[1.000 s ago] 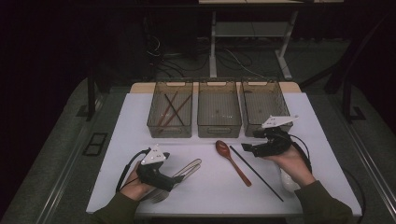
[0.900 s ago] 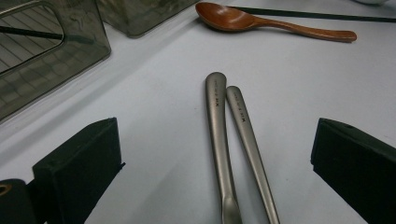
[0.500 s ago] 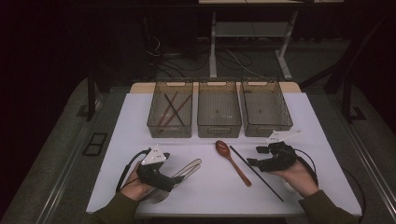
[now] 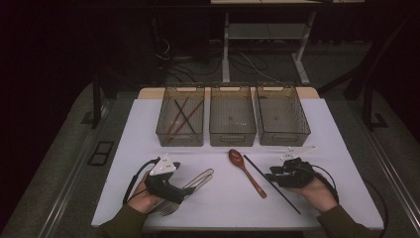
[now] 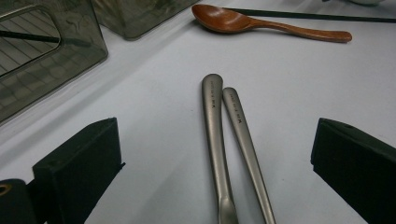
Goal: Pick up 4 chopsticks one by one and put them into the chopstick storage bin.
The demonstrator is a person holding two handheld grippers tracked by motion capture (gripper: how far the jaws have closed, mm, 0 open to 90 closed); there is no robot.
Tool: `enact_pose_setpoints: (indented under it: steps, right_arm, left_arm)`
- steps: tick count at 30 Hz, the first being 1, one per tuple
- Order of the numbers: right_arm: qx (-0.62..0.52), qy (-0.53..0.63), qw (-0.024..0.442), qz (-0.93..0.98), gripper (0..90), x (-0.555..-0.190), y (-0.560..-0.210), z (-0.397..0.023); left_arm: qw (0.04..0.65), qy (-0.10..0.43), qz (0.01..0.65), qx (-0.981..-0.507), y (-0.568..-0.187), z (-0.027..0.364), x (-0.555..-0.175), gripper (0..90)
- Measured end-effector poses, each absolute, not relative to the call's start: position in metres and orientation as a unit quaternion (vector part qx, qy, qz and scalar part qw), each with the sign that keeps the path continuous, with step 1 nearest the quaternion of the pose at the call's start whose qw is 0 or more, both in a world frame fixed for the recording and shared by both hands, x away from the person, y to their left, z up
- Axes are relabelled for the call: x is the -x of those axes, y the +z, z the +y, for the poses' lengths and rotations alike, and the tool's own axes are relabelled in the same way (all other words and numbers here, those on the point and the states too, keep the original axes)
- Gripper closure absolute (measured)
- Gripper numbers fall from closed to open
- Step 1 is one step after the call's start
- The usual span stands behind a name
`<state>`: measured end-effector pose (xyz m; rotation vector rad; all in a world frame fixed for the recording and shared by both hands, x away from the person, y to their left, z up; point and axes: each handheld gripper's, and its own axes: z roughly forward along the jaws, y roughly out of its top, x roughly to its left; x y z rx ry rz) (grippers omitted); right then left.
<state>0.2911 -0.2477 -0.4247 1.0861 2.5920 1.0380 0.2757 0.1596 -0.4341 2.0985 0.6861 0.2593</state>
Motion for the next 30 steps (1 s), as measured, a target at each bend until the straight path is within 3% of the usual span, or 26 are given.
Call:
enact_pose_setpoints:
  steps: [18,30]
  right_arm:
    - [-0.353,0.302,0.083,0.882,82.7,-0.292,-0.44,-0.237]
    - [-0.351,0.293,0.108,0.883,84.9,-0.293,-0.439,-0.24]
  left_arm:
    - [0.444,0.105,0.275,-0.846,-0.434,0.159,-0.276,0.7]
    - [0.444,0.104,0.276,-0.846,-0.434,0.16,-0.276,0.7]
